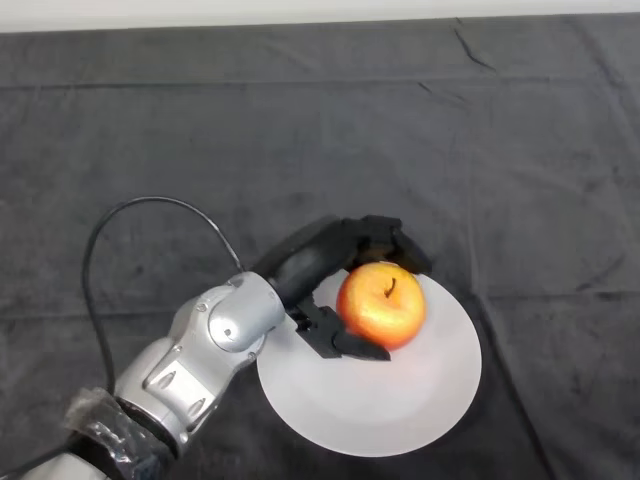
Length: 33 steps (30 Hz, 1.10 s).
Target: Move the apple to the plate
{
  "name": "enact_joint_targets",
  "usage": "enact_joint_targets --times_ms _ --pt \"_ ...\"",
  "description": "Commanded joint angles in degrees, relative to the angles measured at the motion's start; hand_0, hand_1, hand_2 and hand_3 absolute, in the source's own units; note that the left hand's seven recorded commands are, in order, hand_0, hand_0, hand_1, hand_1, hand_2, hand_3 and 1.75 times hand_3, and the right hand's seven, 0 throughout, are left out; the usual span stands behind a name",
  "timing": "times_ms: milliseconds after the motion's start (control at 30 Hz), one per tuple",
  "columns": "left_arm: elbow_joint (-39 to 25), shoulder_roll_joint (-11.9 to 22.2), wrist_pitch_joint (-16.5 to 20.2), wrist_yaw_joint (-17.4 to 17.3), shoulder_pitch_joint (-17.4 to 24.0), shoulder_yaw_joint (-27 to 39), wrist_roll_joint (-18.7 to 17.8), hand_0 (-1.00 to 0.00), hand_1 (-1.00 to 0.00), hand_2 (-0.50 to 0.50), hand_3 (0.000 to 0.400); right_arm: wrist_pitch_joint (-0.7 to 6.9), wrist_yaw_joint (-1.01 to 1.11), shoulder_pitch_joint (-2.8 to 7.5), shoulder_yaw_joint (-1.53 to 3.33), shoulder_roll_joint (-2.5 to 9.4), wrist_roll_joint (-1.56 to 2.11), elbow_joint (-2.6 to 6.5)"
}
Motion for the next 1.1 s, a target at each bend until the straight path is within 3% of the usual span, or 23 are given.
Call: enact_joint_targets --times_ms 33,67,133,167,200,533,833,1100 --pt "2.4 1.3 -0.9 -0.2 -3.0 -2.0 -1.0 -0.98 -1.00 0.01 0.400 0.06 0.06 0.12 -0.30 -1.63 -0.11 -0.53" --pt "2.5 1.4 -0.9 -0.2 -3.1 -2.1 -1.0 -0.80 -0.75 -0.02 0.318 0.06 0.06 0.12 -0.30 -1.63 -0.11 -0.53" --pt "2.7 1.6 -0.9 -0.3 -3.3 -2.2 -1.1 -0.26 -0.07 -0.10 0.105 0.06 0.06 0.12 -0.30 -1.63 -0.10 -0.52" --pt "2.7 1.7 -0.9 -0.3 -3.4 -2.3 -1.1 -0.18 0.00 -0.09 0.072 0.06 0.06 0.12 -0.30 -1.63 -0.10 -0.52" --pt "2.7 1.7 -0.8 -0.2 -3.5 -2.3 -1.1 0.00 0.00 0.00 0.000 0.06 0.06 0.12 -0.30 -1.63 -0.09 -0.52" --pt "-2.4 4.1 2.4 -1.1 -3.2 -1.3 -1.5 0.00 0.00 0.00 0.000 0.06 0.07 0.12 -0.28 -1.64 -0.07 -0.51" --pt "-11.1 10.2 4.2 -3.4 -1.0 3.7 -3.4 0.00 0.00 0.00 0.000 0.05 0.07 0.12 -0.26 -1.63 -0.06 -0.53" --pt "-16.2 16.1 3.9 -3.2 2.7 10.7 -5.2 0.00 0.00 0.00 0.000 0.04 0.07 0.12 -0.23 -1.62 -0.05 -0.55"
